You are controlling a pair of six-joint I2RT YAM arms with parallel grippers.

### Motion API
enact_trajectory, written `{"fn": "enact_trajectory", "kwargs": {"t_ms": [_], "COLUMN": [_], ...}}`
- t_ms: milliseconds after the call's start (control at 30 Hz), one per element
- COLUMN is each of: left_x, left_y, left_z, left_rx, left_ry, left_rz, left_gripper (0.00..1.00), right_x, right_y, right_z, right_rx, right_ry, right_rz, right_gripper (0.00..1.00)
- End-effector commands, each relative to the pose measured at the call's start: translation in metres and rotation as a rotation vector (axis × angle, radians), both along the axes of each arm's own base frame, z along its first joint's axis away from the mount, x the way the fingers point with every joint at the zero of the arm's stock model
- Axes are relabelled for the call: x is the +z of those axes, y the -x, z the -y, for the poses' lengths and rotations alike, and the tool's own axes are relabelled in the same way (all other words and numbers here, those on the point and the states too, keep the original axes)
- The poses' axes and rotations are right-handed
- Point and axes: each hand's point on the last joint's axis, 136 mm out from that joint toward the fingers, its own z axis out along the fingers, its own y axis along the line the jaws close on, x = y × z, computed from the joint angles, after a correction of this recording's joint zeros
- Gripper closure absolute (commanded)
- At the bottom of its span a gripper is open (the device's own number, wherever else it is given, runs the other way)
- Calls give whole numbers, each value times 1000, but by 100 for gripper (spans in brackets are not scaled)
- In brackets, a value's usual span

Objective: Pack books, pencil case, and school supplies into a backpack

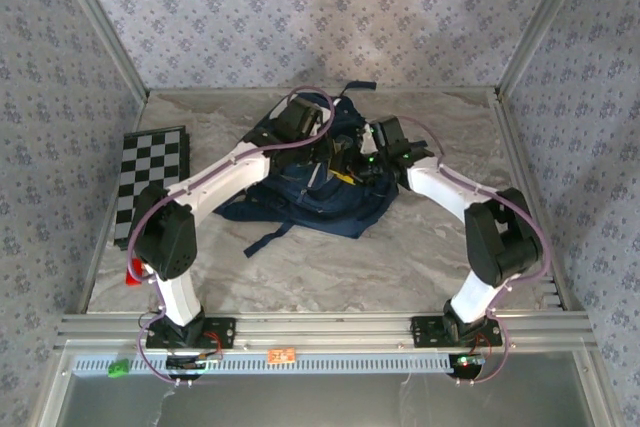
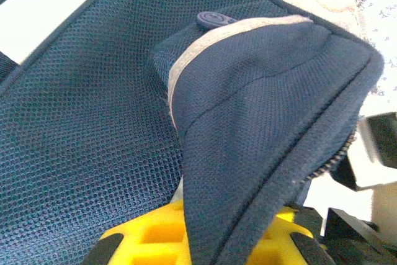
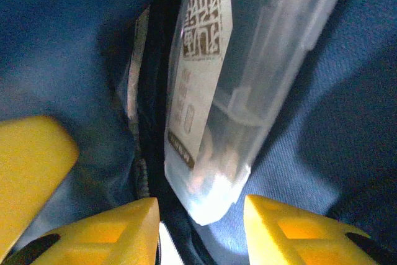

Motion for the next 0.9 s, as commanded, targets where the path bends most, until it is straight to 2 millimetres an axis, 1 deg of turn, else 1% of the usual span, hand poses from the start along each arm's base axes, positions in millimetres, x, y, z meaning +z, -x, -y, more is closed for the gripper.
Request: {"fn": "enact_trajectory", "kwargs": {"t_ms": [0, 67, 100, 133, 200, 233, 333, 400, 500, 567, 667, 800, 867], "left_x": [40, 40, 40, 39, 40, 40, 44, 52, 52, 44, 23, -8, -22], "left_y": [4, 7, 11, 14, 21, 25, 33, 40, 48, 49, 46, 40, 37], "left_z": [13, 15, 17, 18, 21, 19, 5, -8, -37, -58, -86, -109, -117], "left_rx": [-46, -56, -62, -69, -100, -102, -66, -38, 25, 76, 150, 236, 273], "left_ry": [108, 113, 112, 111, 118, 121, 151, 183, 188, 189, 216, 252, 271], "left_rz": [65, 60, 55, 49, 36, 27, 40, 83, 94, 81, 22, -53, -84], "left_gripper": [100, 99, 95, 89, 74, 68, 61, 56, 51, 49, 46, 45, 45], "right_x": [19, 24, 25, 26, 28, 28, 28, 29, 21, 14, 10, 7, 3], "right_y": [7, 11, 14, 17, 24, 28, 39, 46, 57, 65, 73, 79, 79], "right_z": [22, 36, 44, 52, 64, 69, 82, 84, 84, 79, 63, 37, 24], "right_rx": [-26, -43, -50, -61, -67, -67, -74, -73, -29, -5, 37, 62, 68], "right_ry": [13, 17, 33, 54, 83, 94, 137, 142, 176, 194, 202, 193, 179], "right_rz": [69, 76, 81, 85, 97, 98, 104, 105, 91, 74, 80, 79, 89], "right_gripper": [59, 59, 58, 58, 55, 53, 51, 50, 46, 45, 43, 41, 40]}}
